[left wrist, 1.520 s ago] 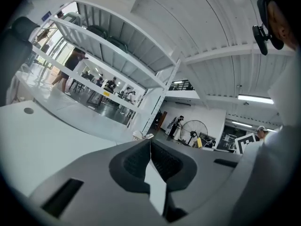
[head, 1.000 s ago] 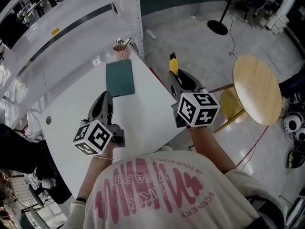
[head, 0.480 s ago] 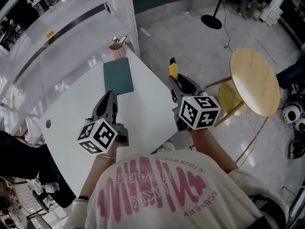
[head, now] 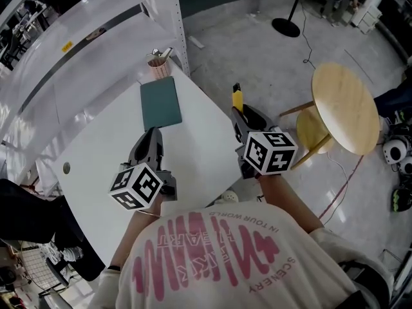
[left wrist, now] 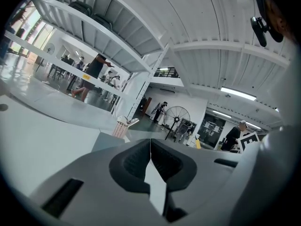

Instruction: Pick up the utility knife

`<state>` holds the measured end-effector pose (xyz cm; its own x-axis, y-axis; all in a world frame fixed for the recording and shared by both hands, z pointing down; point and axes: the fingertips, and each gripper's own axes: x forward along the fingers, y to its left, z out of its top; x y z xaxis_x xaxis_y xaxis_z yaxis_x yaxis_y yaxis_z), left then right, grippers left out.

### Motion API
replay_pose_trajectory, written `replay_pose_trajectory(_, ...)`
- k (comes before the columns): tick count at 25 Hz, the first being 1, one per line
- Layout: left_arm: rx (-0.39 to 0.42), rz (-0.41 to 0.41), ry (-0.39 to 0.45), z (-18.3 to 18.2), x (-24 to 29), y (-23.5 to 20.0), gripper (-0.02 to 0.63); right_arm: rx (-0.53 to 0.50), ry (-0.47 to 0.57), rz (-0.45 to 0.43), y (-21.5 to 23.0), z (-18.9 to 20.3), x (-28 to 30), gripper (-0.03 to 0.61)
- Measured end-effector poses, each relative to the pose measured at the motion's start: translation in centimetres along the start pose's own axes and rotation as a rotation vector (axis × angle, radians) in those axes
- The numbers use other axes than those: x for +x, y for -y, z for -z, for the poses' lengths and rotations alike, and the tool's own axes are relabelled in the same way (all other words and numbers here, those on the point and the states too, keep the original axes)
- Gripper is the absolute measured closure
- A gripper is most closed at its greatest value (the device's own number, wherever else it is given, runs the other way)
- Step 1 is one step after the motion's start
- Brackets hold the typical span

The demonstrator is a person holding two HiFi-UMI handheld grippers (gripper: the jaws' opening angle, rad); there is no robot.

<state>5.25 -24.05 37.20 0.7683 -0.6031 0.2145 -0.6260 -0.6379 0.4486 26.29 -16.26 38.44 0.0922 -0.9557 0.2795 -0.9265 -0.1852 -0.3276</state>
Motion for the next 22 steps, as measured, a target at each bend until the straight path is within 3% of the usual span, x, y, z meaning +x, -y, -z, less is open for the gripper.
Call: replay_pose_trajectory(22, 0.004, -0.017, -0.02, 1.5, -1.0, -0.2, 0.589, -0.022, -0.026, -0.005, -0.1, 1.5, -0.7, 0.446)
